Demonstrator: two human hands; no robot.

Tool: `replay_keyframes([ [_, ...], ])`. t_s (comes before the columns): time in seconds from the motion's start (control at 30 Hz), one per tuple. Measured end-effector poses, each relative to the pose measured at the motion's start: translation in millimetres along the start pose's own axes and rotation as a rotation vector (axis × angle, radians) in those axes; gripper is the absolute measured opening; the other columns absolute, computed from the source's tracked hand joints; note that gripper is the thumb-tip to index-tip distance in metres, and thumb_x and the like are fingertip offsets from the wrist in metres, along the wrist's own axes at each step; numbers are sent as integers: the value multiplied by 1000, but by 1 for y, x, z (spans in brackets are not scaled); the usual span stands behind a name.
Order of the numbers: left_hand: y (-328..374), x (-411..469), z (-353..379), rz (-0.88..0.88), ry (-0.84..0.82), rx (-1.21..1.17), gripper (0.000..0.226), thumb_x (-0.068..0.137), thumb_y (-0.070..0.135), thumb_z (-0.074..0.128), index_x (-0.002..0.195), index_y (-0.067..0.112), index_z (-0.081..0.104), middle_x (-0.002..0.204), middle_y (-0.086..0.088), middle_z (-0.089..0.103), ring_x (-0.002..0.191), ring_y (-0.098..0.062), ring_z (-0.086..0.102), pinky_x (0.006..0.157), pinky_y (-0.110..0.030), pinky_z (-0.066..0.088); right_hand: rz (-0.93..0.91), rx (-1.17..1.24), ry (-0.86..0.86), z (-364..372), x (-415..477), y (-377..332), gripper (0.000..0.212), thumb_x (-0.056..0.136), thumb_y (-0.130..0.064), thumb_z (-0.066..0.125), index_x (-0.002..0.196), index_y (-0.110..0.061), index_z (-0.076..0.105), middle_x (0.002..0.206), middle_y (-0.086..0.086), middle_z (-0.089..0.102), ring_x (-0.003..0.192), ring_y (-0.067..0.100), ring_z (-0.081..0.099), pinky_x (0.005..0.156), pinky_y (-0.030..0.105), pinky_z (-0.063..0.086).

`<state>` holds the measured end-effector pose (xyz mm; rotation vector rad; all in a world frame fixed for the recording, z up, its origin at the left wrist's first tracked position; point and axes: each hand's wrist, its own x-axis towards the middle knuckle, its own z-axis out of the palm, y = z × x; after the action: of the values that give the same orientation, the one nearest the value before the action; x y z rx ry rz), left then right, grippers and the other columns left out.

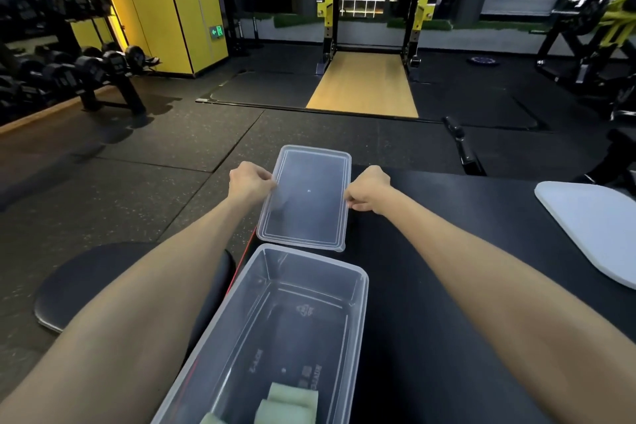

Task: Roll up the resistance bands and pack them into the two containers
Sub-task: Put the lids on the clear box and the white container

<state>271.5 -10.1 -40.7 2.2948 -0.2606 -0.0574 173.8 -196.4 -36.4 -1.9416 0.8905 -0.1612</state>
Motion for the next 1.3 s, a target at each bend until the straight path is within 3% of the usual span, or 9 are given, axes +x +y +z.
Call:
replay_keyframes([
  [0.27,18,-43,-31,110,24,-57,8,82,12,68,85,12,75,84,-4,72,86,-16,65,82,-26,51,-99,-13,54,-39,-51,-13,9,80,3,67,90,3,67,88,17,68,67,25,71,63,35,60],
  [0.4,19,-67,-53,160,0,-106,1,79,15,74,78,15,74,74,-1,72,74,-13,70,82,-34,57,-256,-19,47,-65,-93,-13,4,79,0,69,77,-3,69,82,15,69,73,24,71,66,31,60],
  [0.53,16,-101,-78,254,-56,-145,6,75,13,79,78,12,74,72,-1,73,72,-10,71,80,-30,58,-473,-30,21,-86,-137,-6,11,77,-2,73,81,-8,65,75,10,71,70,18,69,63,23,56],
  [0.7,6,-149,-108,394,-31,-140,8,72,10,82,77,10,75,73,3,74,72,-2,69,77,-24,57,-779,-207,37,-90,-197,6,34,82,-2,68,76,-36,66,84,-5,73,80,7,68,79,19,52],
  [0.77,0,-165,-116,424,-17,-141,10,72,10,82,80,13,77,76,5,74,71,3,68,75,-18,55,-862,-275,54,-85,-215,17,26,83,-1,65,76,-25,73,76,-11,72,69,3,65,73,17,51],
  [0.87,-11,-188,-126,466,25,-65,7,73,11,81,78,15,77,70,2,72,58,3,59,58,-9,44,-1047,-400,140,-76,-237,34,18,79,3,62,72,-12,69,48,-16,49,51,11,45,54,9,37],
  [1.0,-31,-210,-133,446,26,-44,16,74,-4,71,74,11,76,66,9,69,60,9,61,61,-9,49,-1108,-663,193,-54,-252,54,18,68,6,66,72,-12,68,66,1,67,57,28,61,54,32,51],
  [1.13,-49,-228,-133,408,-56,-55,15,70,1,80,73,14,75,70,5,72,66,0,67,70,-13,55,-1128,-888,188,-35,-273,70,37,41,16,67,61,-14,58,57,-2,54,38,24,43,42,22,22],
  [1.3,-67,-239,-127,365,-68,-50,16,74,1,76,73,17,75,71,9,72,69,4,66,66,-5,50,-1093,-917,90,-21,-282,85,38,40,21,53,57,-11,43,58,2,43,39,22,23,40,27,16],
])
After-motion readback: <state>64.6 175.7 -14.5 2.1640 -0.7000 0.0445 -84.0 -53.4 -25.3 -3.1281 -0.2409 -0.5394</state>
